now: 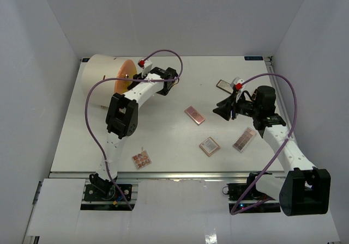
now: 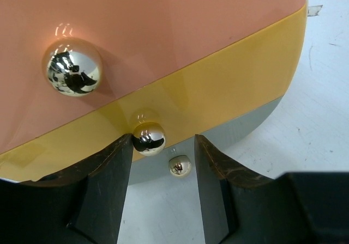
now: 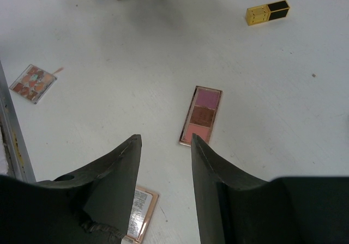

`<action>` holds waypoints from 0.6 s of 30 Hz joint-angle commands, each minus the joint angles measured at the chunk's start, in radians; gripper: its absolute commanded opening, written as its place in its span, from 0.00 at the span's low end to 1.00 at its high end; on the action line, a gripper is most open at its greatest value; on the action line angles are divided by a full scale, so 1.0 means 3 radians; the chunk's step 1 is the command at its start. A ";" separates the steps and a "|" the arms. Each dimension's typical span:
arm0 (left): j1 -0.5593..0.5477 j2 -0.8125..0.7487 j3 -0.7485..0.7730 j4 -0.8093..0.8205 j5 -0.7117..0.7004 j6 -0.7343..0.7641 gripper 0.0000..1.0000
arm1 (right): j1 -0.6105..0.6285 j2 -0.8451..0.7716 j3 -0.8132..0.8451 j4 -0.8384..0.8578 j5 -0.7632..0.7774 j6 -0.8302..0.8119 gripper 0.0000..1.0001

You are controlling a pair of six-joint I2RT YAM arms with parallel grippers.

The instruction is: Organize the makeup

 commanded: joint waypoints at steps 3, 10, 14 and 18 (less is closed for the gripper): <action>0.0038 -0.0082 -0.0025 0.0243 0.0003 0.0274 0.58 | -0.0025 -0.0055 0.0032 0.0080 -0.0043 -0.0026 0.48; 0.0043 -0.0155 -0.0112 0.0474 0.0038 0.0481 0.44 | -0.0040 -0.0075 0.0039 0.0080 -0.0056 -0.0023 0.48; 0.0043 -0.0210 -0.0169 0.0579 0.0072 0.0567 0.35 | -0.0045 -0.0082 0.0042 0.0080 -0.0059 -0.0023 0.48; 0.0043 -0.0248 -0.0183 0.0589 0.0121 0.0592 0.33 | -0.0049 -0.0083 0.0038 0.0082 -0.0067 -0.0022 0.48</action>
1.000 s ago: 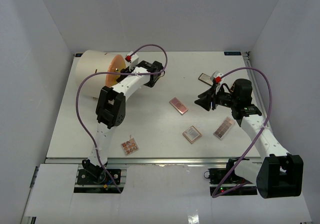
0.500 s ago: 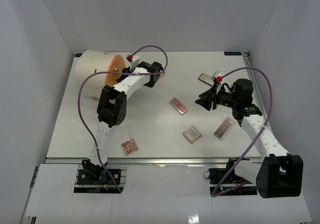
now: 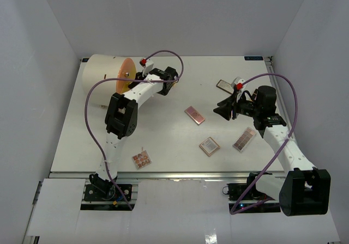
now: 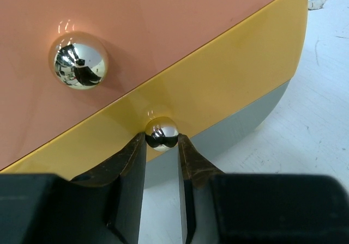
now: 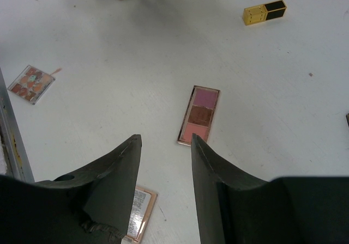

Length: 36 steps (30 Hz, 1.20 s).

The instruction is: Organize the makeup

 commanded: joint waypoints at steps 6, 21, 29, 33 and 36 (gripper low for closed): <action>0.0014 -0.0326 -0.0114 0.0196 0.0270 0.0023 0.30 | -0.0025 -0.0081 0.0037 0.0080 -0.0072 -0.0019 0.48; -0.0376 -0.0623 -0.0426 0.0396 0.0678 0.0016 0.27 | -0.0030 -0.0119 0.0039 0.0082 -0.0095 -0.0001 0.48; -0.0562 -0.0656 -0.0406 0.0401 0.0772 -0.0004 0.26 | -0.0030 -0.0128 0.0044 0.0080 -0.0108 0.0000 0.48; -0.0644 -0.0679 -0.0386 0.0407 0.0806 -0.0007 0.26 | -0.0030 -0.0127 0.0042 0.0080 -0.0108 -0.0002 0.48; -0.0671 -0.0674 -0.0366 0.0428 0.0825 0.0024 0.26 | -0.0030 -0.0122 0.0042 0.0080 -0.0108 -0.0001 0.48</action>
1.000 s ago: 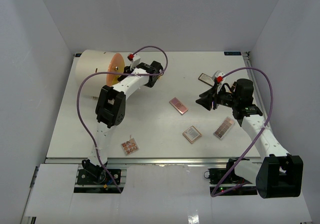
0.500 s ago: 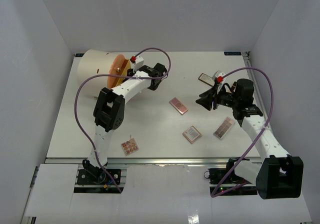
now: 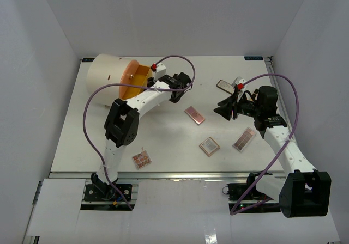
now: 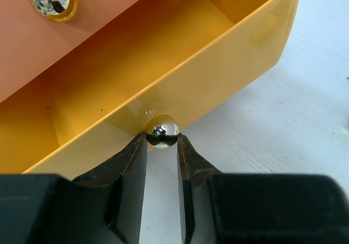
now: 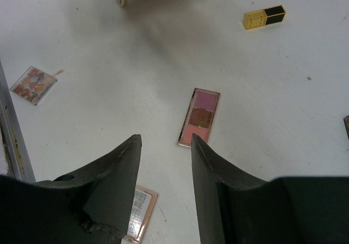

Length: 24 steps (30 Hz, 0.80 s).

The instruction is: Organize the makeup

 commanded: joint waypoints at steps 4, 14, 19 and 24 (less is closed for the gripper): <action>-0.0157 -0.0205 0.0070 0.0150 0.0301 -0.0015 0.26 | -0.0012 -0.0070 0.0040 0.0080 -0.0059 -0.0004 0.48; -0.0163 -0.0283 0.0081 0.0190 0.0292 0.0132 0.45 | -0.0017 -0.0068 0.0042 0.0080 -0.0052 -0.0012 0.48; -0.0160 -0.0364 0.0068 0.0321 0.0379 0.0375 0.60 | -0.0021 -0.0075 0.0042 0.0082 -0.0056 -0.0016 0.49; -0.0179 -0.0465 0.0047 0.0436 0.0555 0.0648 0.67 | -0.0027 -0.0077 0.0037 0.0081 -0.0051 -0.0017 0.49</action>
